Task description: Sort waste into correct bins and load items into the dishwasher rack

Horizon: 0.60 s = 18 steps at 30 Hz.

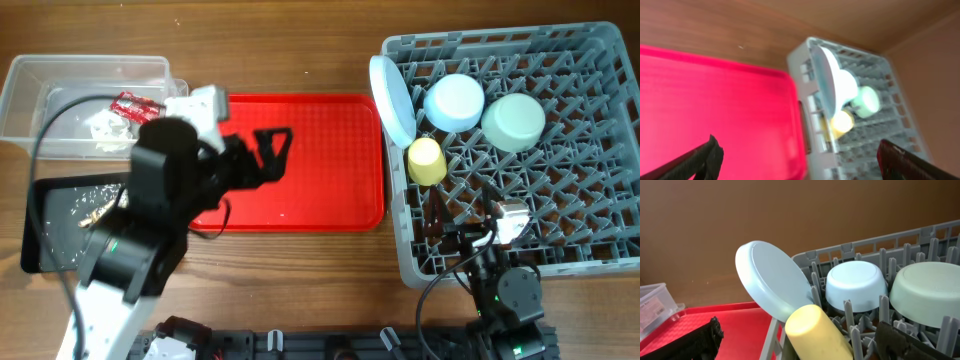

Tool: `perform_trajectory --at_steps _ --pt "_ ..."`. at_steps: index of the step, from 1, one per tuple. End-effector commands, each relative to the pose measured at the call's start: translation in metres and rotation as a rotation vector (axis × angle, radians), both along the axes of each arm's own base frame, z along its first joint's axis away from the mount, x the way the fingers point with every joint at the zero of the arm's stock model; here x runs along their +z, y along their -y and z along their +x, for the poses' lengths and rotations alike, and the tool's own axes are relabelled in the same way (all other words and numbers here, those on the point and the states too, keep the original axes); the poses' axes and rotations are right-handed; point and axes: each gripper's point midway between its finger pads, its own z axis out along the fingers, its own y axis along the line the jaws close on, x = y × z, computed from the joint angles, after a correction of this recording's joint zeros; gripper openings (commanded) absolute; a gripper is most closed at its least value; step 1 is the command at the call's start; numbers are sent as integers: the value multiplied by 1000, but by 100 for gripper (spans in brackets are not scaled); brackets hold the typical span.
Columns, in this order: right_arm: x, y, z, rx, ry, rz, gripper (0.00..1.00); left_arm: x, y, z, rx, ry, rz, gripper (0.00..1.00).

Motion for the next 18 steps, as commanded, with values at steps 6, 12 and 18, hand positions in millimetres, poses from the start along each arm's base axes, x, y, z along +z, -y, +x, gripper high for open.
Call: perform_trajectory --at_steps 6,12,18 --pt "0 0 0 1 2 6 100 12 -77 -12 191 288 247 100" --pt "0 0 0 1 2 5 100 -51 -89 -30 175 452 161 100" --pt "0 0 0 1 2 6 100 -104 -92 -47 194 529 155 100"
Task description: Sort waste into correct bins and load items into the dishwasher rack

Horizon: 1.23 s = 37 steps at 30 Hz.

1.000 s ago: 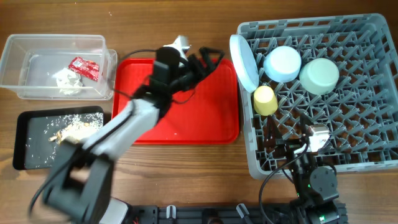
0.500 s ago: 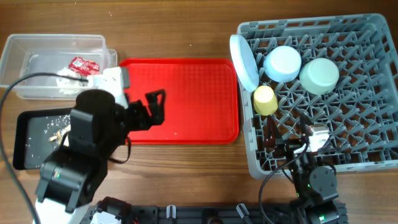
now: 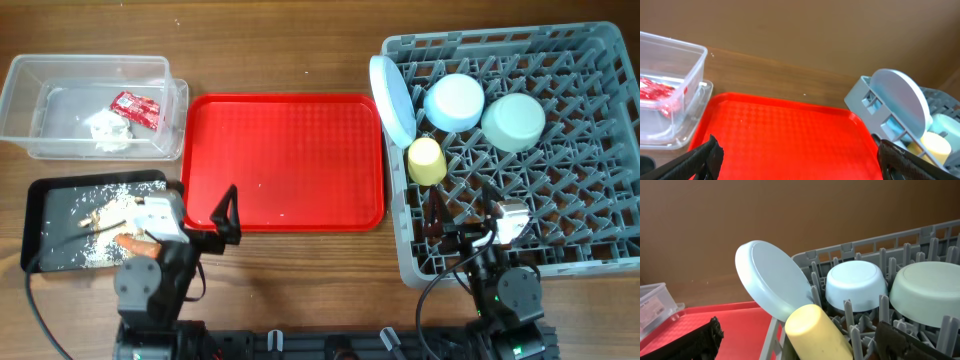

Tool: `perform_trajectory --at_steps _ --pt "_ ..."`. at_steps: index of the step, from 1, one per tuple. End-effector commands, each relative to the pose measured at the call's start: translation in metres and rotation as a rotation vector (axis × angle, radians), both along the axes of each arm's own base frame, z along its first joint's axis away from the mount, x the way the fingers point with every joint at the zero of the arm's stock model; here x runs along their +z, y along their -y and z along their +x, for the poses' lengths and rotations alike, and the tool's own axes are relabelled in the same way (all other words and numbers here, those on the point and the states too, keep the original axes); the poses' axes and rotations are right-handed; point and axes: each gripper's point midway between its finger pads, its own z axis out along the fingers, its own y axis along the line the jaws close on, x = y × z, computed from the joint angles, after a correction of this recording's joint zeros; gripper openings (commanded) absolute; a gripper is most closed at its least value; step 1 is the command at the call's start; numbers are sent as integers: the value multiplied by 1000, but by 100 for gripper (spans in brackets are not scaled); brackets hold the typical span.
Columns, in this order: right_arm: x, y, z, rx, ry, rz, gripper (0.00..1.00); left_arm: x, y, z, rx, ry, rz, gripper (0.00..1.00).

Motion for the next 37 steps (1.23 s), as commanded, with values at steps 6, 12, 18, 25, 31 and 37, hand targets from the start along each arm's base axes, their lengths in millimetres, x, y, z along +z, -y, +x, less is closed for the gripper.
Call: perform_trajectory --at_steps 6,12,18,25,31,37 --pt "0 0 0 1 2 6 100 -36 3 -5 -23 83 16 100" --pt "0 0 0 1 2 5 100 -35 5 -2 -31 117 15 100" --pt "0 0 0 1 2 5 100 -35 5 -2 -31 117 15 100" --pt "0 0 0 1 2 5 100 -35 5 -2 -31 117 15 100" --pt "0 0 0 1 2 5 100 -36 5 -2 -31 117 15 100" --pt "0 0 0 1 2 5 100 -36 5 -2 -31 117 15 100"
